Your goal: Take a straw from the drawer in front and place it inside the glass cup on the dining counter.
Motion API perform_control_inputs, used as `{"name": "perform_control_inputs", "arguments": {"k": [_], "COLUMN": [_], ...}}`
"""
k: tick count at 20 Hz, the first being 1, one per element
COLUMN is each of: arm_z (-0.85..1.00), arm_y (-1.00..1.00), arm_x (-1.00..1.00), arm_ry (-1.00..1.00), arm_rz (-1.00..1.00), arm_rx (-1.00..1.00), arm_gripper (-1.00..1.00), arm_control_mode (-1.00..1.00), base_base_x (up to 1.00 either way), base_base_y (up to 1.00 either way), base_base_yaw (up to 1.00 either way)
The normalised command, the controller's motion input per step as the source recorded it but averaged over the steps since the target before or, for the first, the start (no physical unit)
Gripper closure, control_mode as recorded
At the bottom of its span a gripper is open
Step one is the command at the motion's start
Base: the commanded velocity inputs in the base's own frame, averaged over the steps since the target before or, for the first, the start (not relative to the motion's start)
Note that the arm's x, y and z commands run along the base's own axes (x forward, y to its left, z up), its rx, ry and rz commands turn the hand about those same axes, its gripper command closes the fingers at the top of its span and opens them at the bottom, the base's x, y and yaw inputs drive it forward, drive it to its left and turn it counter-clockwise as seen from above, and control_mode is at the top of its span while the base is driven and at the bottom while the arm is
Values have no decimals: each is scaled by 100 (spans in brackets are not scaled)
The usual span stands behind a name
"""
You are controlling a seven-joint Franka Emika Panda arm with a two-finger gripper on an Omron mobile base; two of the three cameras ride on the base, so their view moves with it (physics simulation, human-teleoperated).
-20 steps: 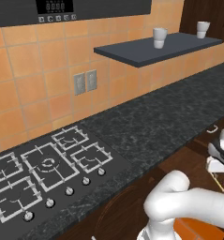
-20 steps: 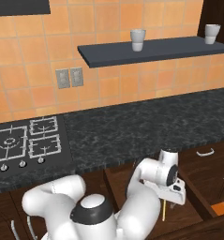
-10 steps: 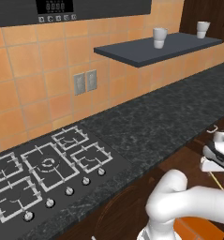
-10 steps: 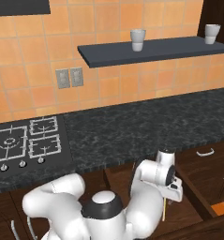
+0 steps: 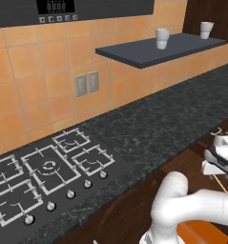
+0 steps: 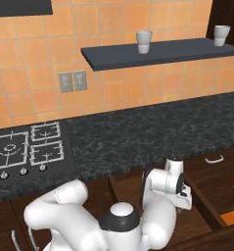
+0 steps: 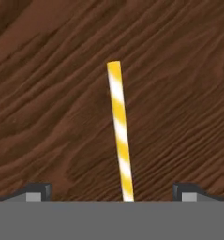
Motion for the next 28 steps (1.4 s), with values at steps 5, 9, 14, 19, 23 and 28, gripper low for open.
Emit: {"name": "perform_control_inputs", "arguments": {"k": [5,9,14,19,23,28], "arm_z": [-29,-41,-40,-42,-29,-16], "arm_y": [-24,-1,0,-1,-1,-16], "arm_x": [3,2,0,0,0,-25], "arm_ry": [0,0,0,0,0,0], "arm_rz": [9,8,8,11,15,11], "arm_rx": [0,0,0,0,1,1], "arm_gripper": [-100,-100,-100,100,100,100], "arm_control_mode": [-100,-100,-100,-100,-100,-100], "base_base_x": [0,0,0,0,0,0], "base_base_y": [0,0,0,0,0,0], "base_base_yaw": [0,0,0,0,0,0]}}
